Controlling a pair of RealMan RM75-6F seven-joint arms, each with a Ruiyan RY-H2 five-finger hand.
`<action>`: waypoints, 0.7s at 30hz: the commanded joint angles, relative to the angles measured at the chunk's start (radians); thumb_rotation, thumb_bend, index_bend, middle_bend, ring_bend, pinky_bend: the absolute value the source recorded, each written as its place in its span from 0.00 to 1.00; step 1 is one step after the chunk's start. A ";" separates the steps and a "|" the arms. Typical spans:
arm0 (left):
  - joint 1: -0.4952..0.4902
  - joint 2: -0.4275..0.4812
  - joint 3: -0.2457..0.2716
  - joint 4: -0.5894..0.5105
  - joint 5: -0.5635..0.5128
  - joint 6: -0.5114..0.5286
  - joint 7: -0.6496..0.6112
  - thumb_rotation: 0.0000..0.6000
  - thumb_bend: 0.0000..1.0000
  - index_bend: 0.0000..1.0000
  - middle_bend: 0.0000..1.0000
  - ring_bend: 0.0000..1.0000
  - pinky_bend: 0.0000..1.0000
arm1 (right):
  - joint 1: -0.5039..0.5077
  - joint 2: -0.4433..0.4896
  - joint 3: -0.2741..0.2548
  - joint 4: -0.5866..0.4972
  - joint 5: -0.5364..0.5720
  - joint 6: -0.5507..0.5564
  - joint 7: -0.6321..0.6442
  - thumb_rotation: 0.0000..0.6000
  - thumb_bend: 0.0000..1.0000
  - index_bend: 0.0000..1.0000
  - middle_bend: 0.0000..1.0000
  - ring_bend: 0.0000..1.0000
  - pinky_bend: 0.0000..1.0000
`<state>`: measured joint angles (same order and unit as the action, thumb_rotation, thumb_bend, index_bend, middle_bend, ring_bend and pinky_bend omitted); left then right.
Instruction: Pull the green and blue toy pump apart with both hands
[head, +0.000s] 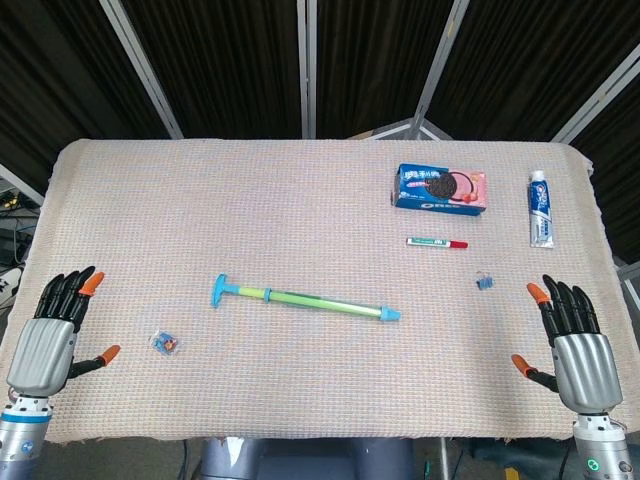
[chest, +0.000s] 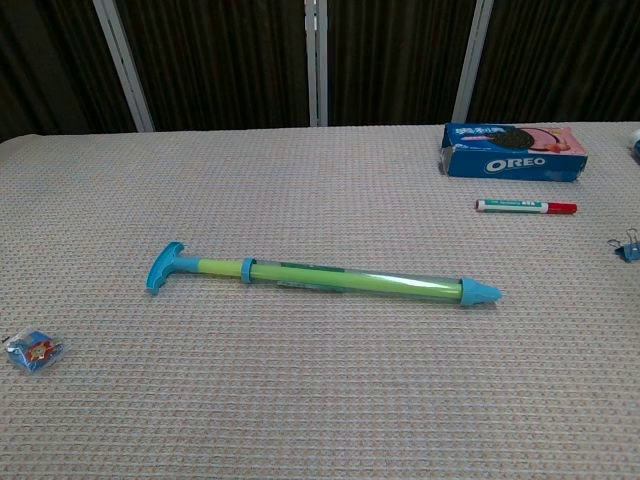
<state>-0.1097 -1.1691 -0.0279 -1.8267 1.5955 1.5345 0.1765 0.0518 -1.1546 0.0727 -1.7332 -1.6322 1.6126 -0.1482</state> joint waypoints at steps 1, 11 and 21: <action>0.000 0.000 0.000 0.000 0.001 0.000 0.001 1.00 0.00 0.00 0.00 0.00 0.00 | 0.000 0.001 0.000 -0.001 0.002 -0.003 0.001 1.00 0.00 0.00 0.00 0.00 0.00; -0.010 -0.003 -0.014 0.007 -0.039 -0.028 -0.007 1.00 0.00 0.00 0.00 0.00 0.00 | 0.049 -0.008 0.005 0.010 0.049 -0.109 0.027 1.00 0.00 0.00 0.34 0.31 0.07; -0.049 -0.028 -0.035 0.017 -0.107 -0.103 0.038 1.00 0.00 0.00 0.00 0.00 0.00 | 0.306 -0.063 0.061 0.016 0.123 -0.512 -0.047 1.00 0.00 0.01 0.93 0.96 1.00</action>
<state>-0.1521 -1.1904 -0.0598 -1.8135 1.4989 1.4416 0.2045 0.2475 -1.1892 0.1009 -1.7164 -1.5586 1.2507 -0.1568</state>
